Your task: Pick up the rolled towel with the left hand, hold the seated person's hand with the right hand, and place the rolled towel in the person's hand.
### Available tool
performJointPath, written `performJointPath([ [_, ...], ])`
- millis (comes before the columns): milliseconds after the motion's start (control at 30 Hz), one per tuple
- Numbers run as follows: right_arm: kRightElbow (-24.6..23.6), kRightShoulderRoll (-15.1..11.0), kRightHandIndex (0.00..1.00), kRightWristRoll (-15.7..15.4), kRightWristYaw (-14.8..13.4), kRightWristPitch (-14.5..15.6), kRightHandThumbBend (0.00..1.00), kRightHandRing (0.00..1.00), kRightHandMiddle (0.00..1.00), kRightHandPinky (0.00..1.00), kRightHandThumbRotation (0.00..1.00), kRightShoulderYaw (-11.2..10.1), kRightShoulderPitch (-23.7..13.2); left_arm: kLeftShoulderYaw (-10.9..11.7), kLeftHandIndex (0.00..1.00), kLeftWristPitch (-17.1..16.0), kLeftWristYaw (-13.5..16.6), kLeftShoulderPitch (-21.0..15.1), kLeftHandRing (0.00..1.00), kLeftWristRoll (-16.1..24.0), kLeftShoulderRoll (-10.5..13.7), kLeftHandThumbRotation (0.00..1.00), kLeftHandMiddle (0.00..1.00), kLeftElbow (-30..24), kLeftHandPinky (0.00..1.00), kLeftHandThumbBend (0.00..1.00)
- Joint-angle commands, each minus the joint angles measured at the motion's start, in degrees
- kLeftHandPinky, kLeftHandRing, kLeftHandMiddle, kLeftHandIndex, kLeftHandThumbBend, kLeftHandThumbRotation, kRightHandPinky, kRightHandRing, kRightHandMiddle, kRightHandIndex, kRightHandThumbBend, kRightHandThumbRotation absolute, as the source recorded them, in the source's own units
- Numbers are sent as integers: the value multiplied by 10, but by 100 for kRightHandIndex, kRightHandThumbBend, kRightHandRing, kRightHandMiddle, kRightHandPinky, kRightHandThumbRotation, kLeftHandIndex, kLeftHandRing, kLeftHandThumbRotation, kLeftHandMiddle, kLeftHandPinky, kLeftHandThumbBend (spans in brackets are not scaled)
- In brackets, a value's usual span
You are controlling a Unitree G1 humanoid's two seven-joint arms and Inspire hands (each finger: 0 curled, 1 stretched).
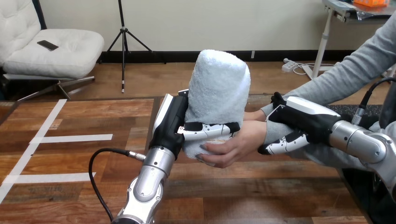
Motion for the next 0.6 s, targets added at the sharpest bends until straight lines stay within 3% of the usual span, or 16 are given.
performJointPath([
  [0, -33, 18, 39, 15, -12, -19, 61, 30, 36, 26, 36, -17, -21, -11, 43, -3, -7, -52, 36, 3, -25, 0, 41, -2, 31, 60],
  [567, -32, 19, 39, 16, -11, -18, 61, 32, 37, 28, 36, -18, -22, -10, 42, -2, -9, -53, 36, 2, -22, 0, 41, -3, 31, 60],
])
